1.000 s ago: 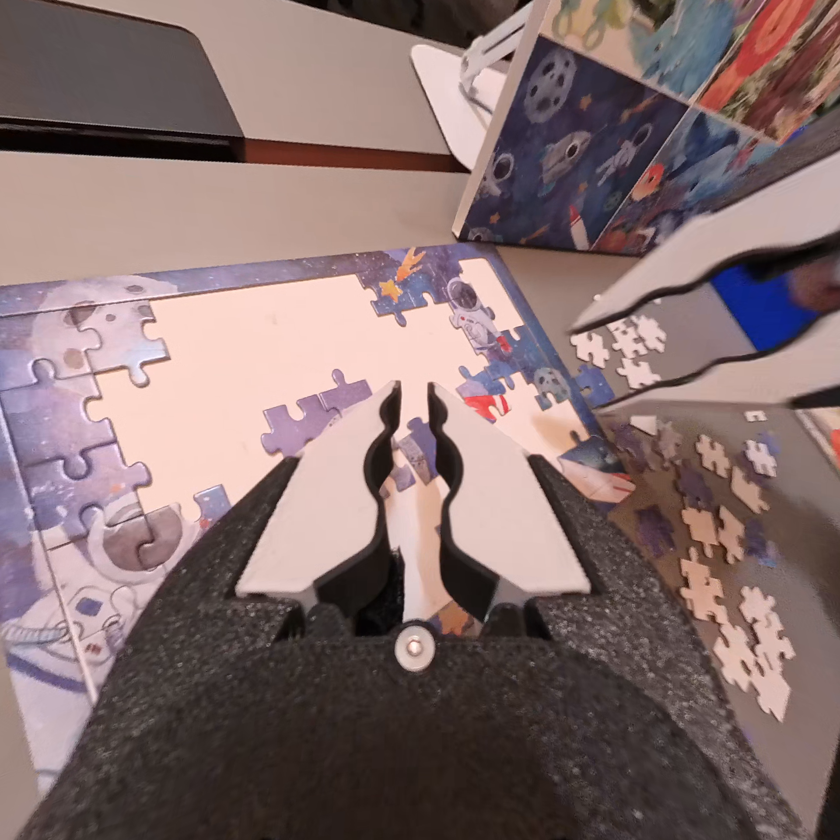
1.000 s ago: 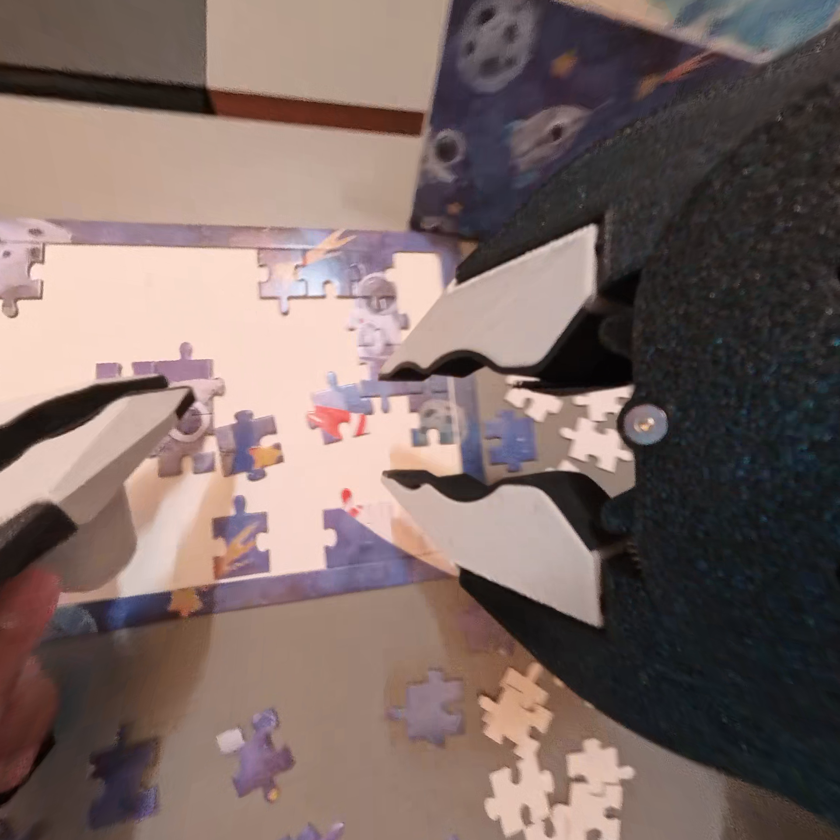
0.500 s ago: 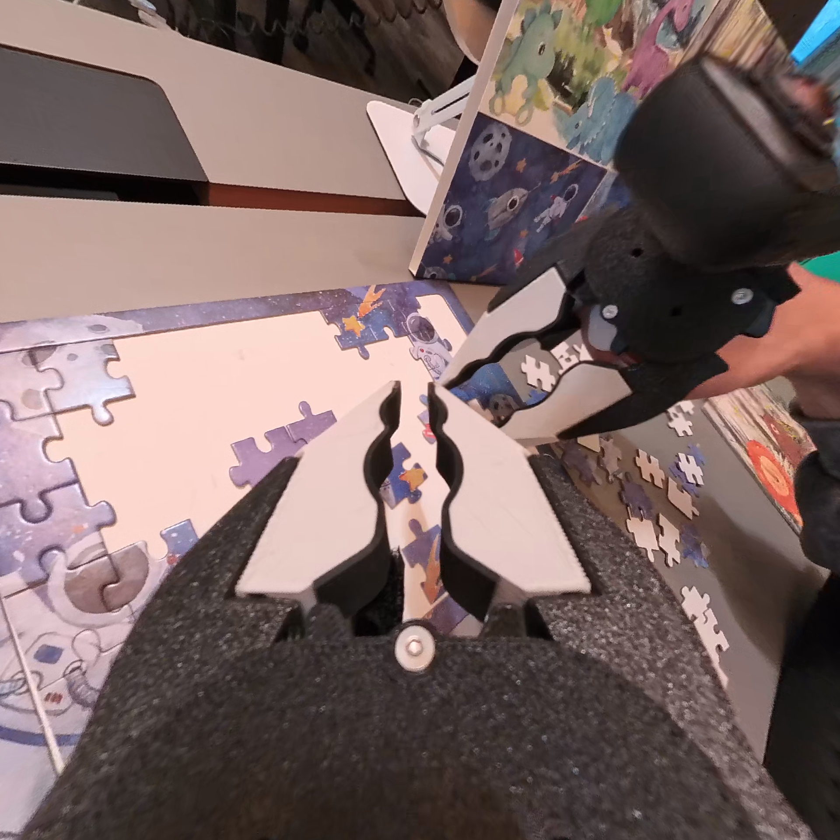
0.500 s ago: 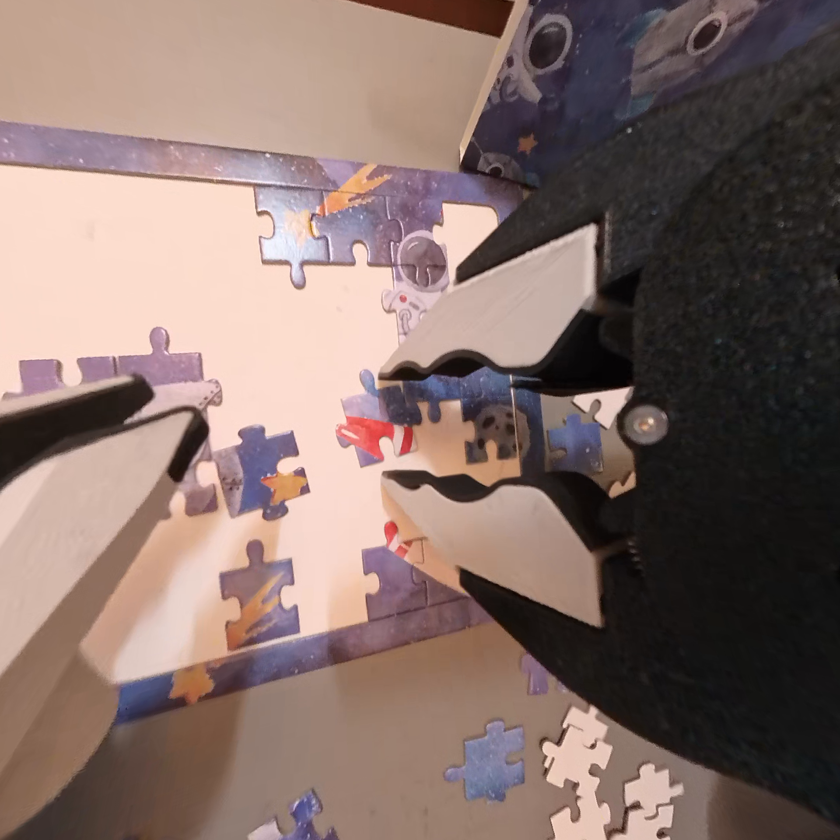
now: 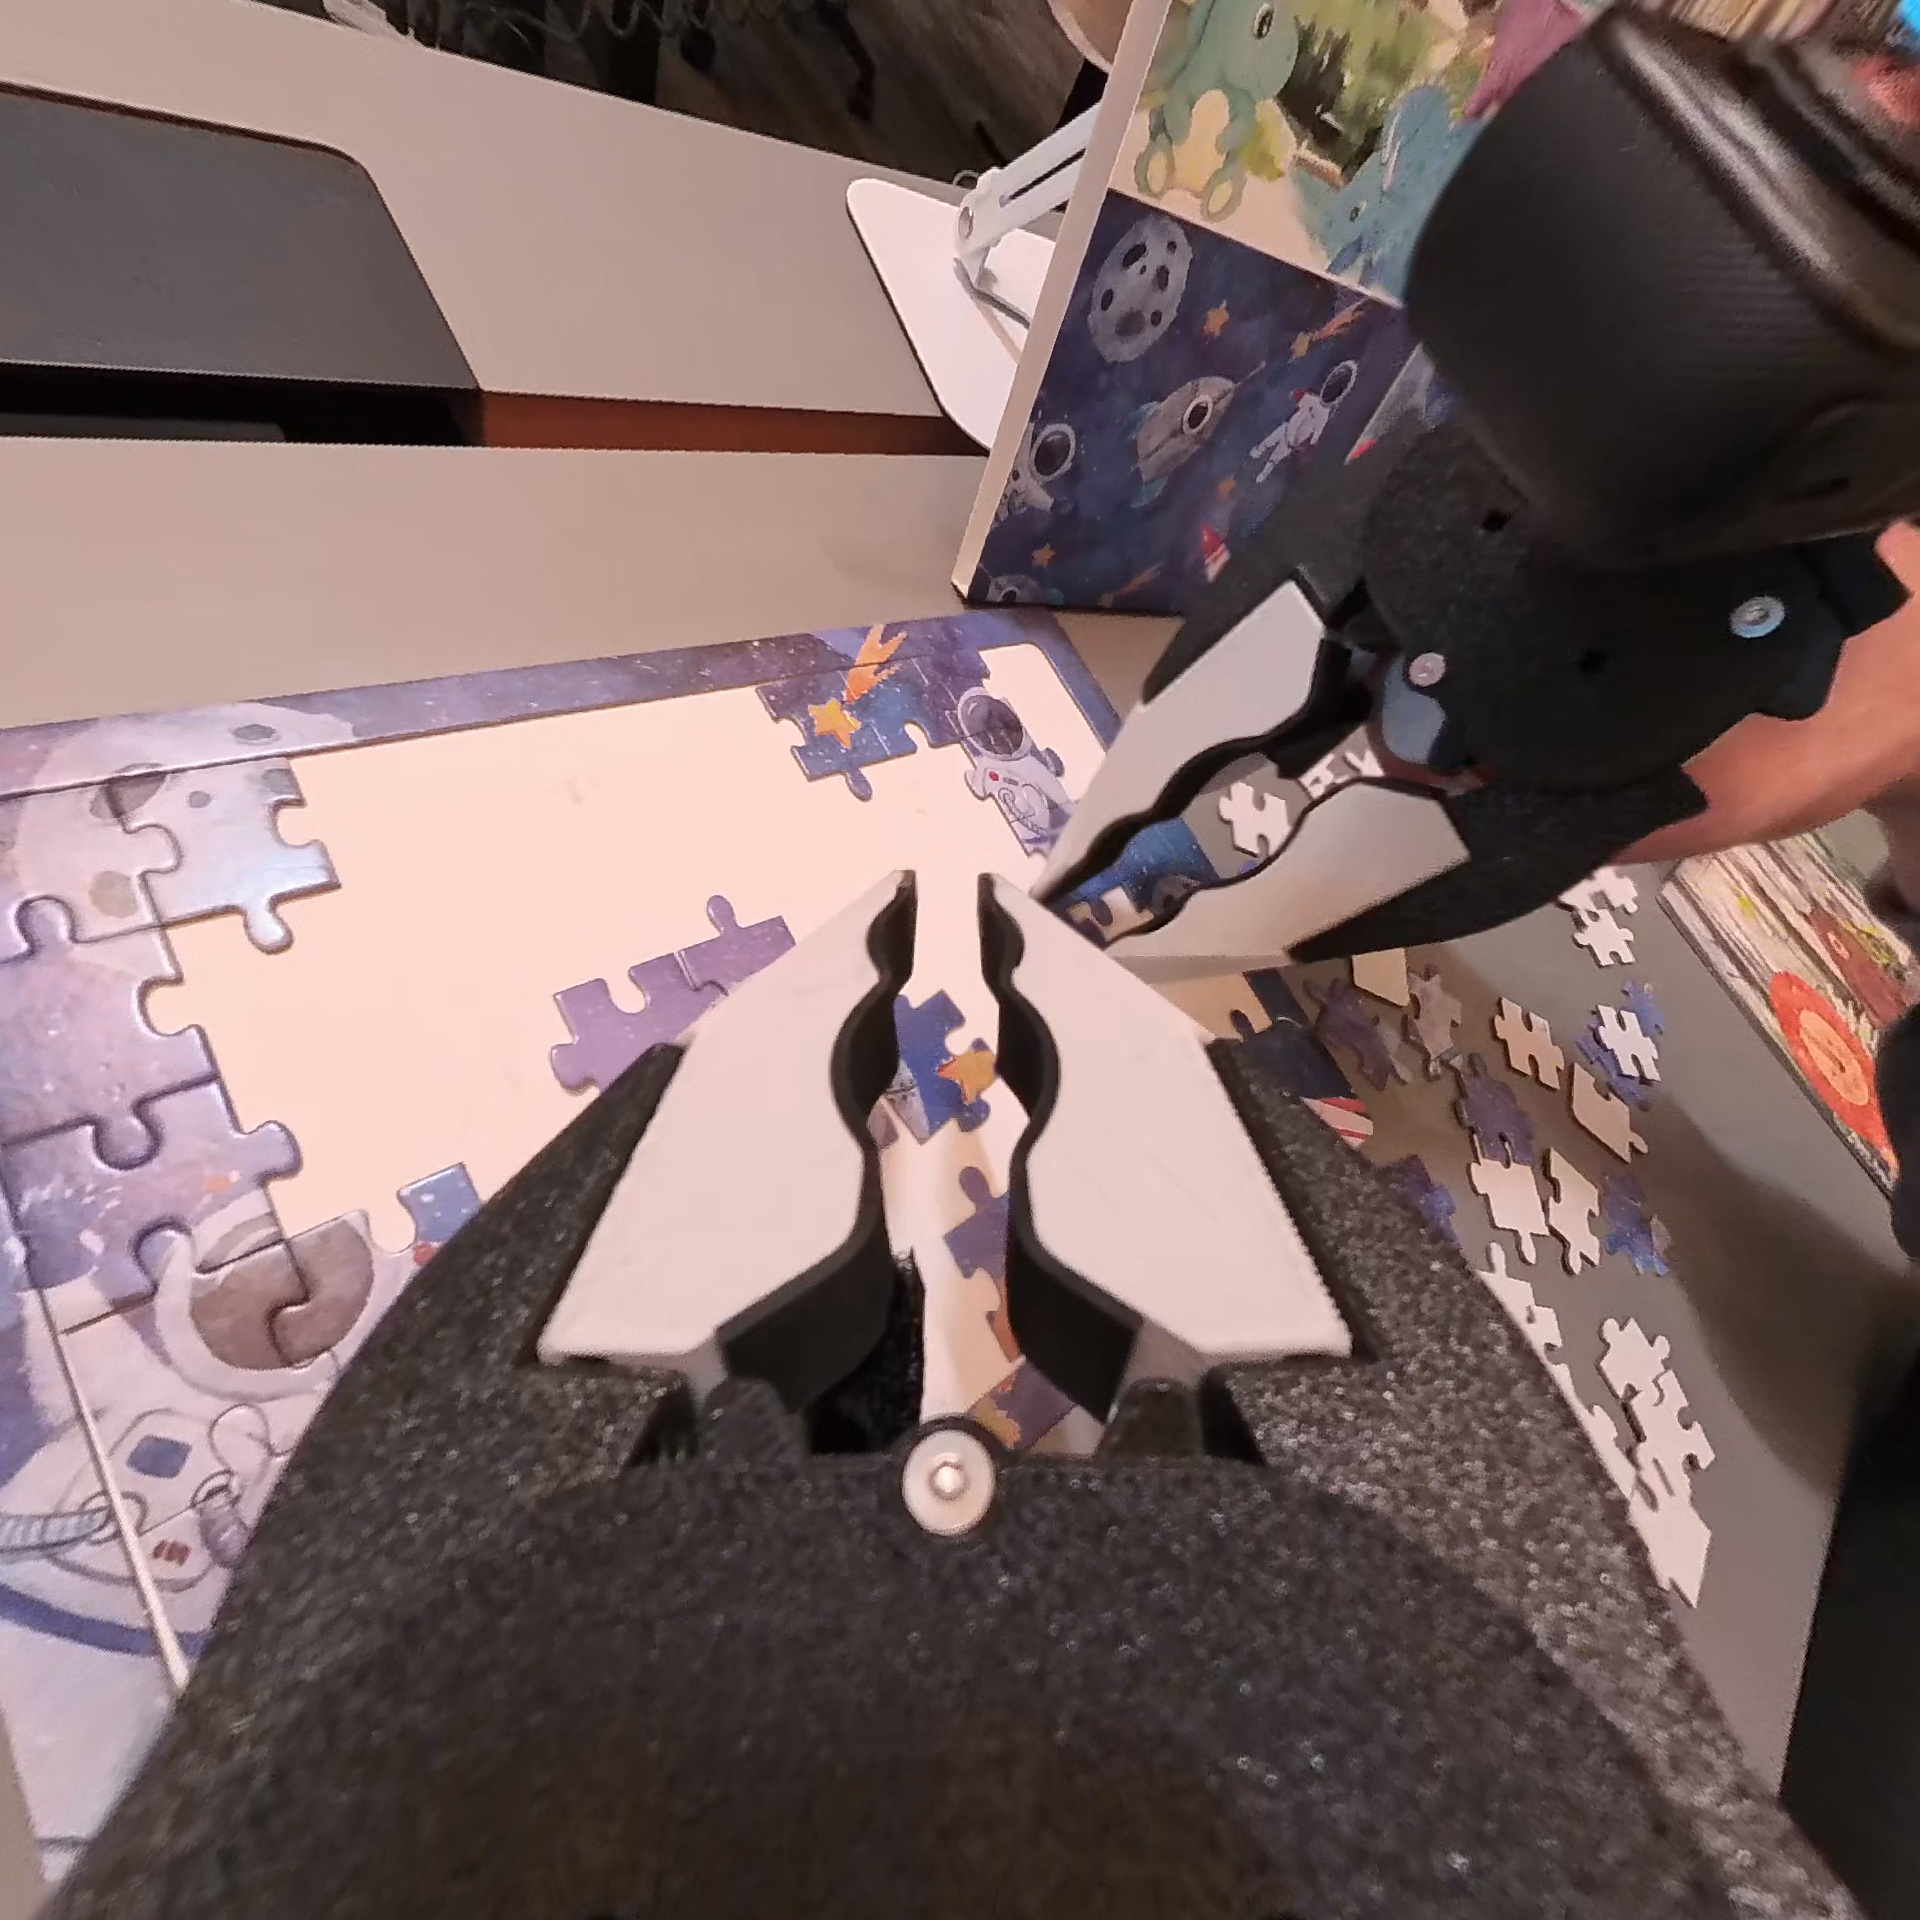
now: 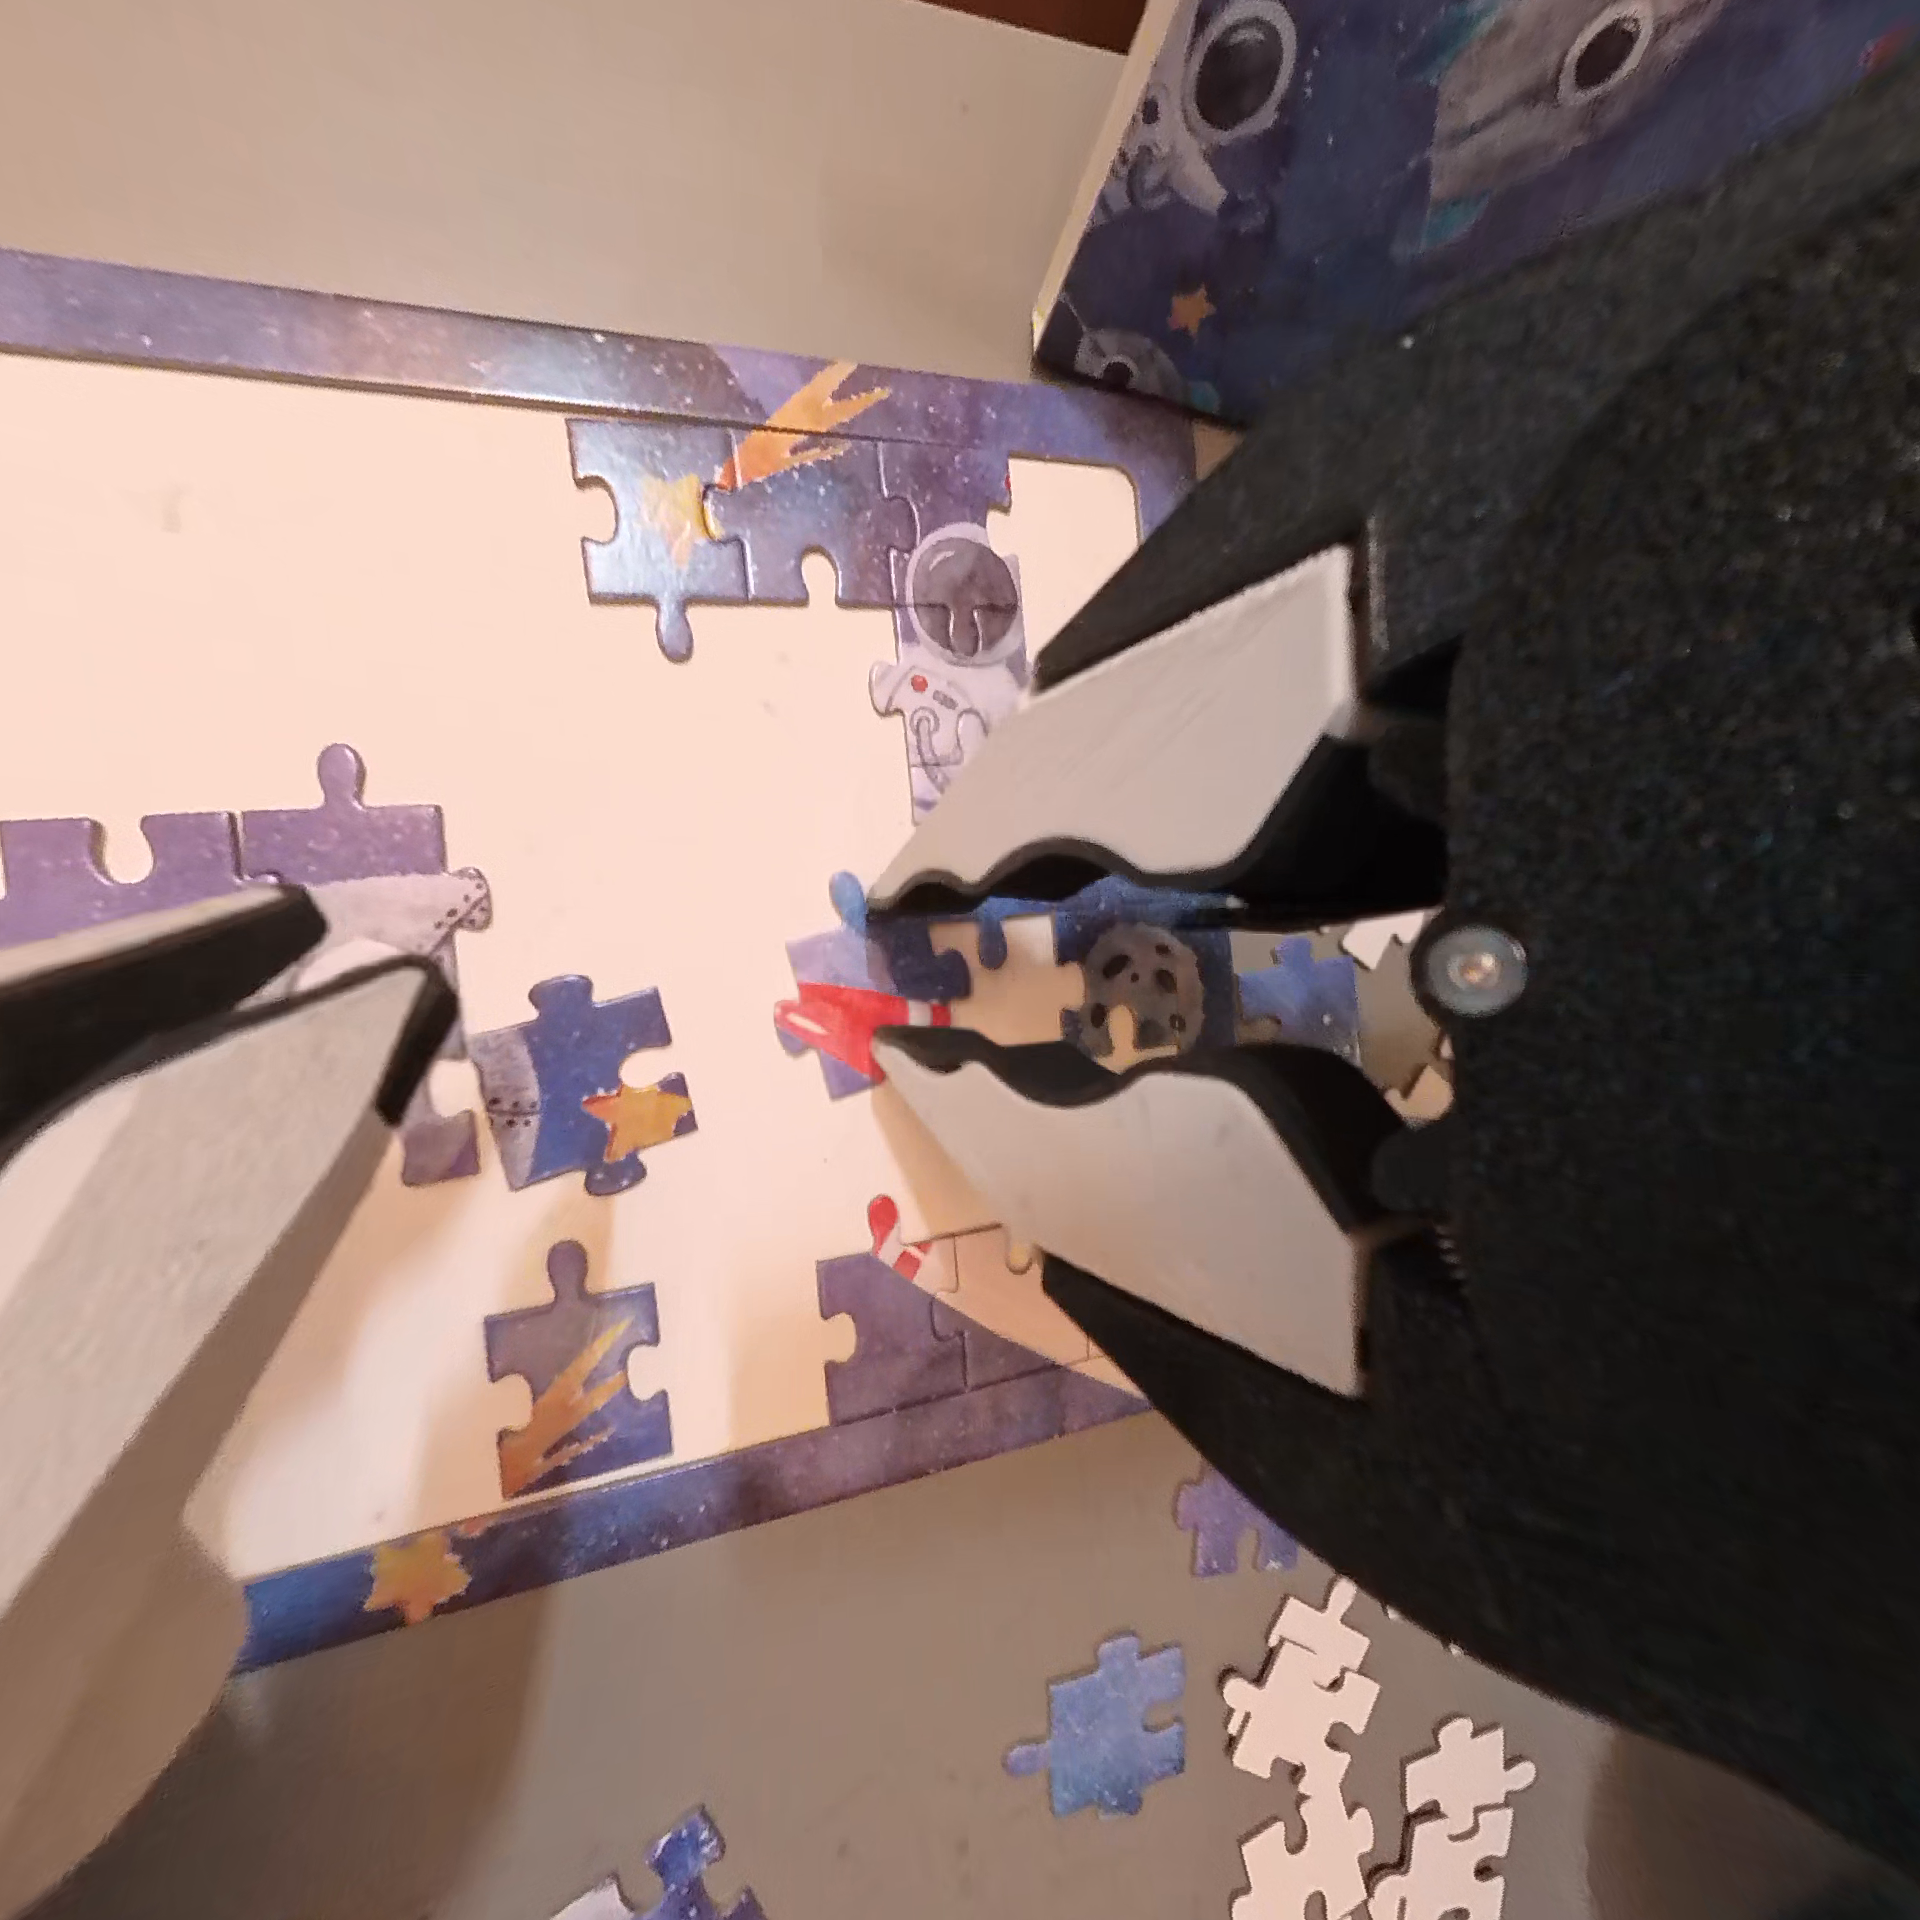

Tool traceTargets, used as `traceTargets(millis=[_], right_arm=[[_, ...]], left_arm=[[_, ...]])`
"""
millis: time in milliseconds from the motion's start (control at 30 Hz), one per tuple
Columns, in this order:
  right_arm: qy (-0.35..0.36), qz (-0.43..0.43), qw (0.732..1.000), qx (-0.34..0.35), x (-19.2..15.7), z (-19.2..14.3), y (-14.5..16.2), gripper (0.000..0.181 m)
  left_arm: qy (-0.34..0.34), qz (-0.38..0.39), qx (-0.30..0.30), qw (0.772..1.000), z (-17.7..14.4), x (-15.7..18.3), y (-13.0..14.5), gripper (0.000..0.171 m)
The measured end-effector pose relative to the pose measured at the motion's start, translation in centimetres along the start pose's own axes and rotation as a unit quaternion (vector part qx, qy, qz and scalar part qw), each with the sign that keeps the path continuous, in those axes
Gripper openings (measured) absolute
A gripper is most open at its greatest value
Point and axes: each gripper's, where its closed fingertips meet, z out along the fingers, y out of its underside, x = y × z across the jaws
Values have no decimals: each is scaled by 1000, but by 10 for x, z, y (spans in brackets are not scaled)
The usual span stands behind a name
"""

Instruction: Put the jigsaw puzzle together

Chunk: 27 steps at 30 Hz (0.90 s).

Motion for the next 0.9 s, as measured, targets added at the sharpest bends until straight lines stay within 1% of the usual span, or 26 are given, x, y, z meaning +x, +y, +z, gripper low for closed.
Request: traceTargets(millis=[33,67,100,167,333,367,467,600,800,900], right_arm=[[-3,3,1000,3,-3,-1,0,18],[-3,5,1000,10,-6,-4,-1,10],[-1,5,1000,20,-9,-6,-3,6],[4,14,1000,26,-13,-9,-3,4],[5,27,999,37,-20,-14,0,8],[7,25,999,35,-19,-14,2,12],[18,17,999,32,-17,-10,6,31],[1,-7,1000,16,-25,-2,11,32],[-15,-35,999,27,-24,0,7,34],[-24,-34,999,30,-19,-1,8,24]], left_arm=[[-1,0,0,1000,0,-1,0,11],[-2,0,-1,1000,0,-1,1,11],[-3,-1,-2,1000,0,-2,1,11],[-5,-5,-4,1000,0,-4,2,11],[-8,-4,-13,1000,2,-5,5,11],[-8,-3,-14,1000,2,-4,6,11],[-9,-1,-17,1000,3,-4,7,11],[-9,-2,-19,1000,3,-5,8,11],[-9,1,-23,1000,4,-5,9,11],[-10,3,-26,1000,5,-5,11,11]])
